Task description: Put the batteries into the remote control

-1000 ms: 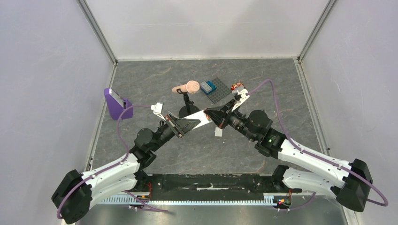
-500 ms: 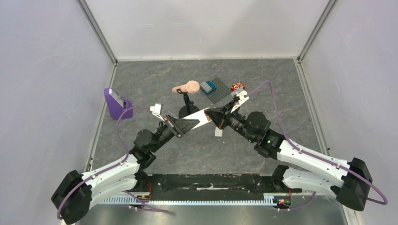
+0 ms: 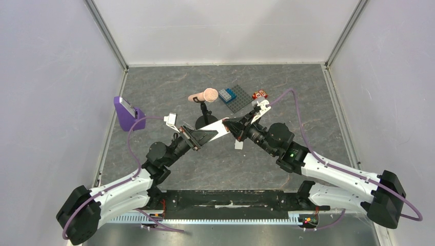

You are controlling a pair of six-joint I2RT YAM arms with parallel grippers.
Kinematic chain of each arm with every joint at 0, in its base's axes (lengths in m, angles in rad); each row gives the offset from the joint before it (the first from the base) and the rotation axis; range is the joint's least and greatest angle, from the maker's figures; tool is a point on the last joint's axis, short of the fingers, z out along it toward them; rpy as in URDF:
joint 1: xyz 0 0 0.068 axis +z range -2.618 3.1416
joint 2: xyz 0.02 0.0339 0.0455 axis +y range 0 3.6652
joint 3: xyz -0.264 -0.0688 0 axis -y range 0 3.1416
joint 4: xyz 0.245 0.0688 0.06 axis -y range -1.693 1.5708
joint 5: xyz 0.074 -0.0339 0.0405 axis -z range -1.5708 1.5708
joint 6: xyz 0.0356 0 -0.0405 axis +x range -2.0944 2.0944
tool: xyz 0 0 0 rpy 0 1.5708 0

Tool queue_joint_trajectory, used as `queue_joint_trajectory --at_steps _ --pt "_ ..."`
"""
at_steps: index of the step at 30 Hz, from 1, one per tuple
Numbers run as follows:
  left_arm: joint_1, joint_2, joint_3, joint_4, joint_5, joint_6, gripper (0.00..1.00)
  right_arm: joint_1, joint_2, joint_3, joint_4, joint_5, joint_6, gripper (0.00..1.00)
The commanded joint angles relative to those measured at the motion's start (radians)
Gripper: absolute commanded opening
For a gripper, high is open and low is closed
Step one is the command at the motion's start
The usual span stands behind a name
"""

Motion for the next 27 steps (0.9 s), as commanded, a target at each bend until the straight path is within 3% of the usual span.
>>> queue_joint_trajectory --at_steps 1,27 --pt "-0.002 0.003 -0.001 0.152 -0.018 -0.046 0.02 0.014 0.001 -0.006 -0.004 0.000 -0.014 0.10" --pt "-0.002 -0.013 -0.042 0.210 -0.044 -0.049 0.02 0.024 0.031 0.068 -0.097 -0.009 0.022 0.20"
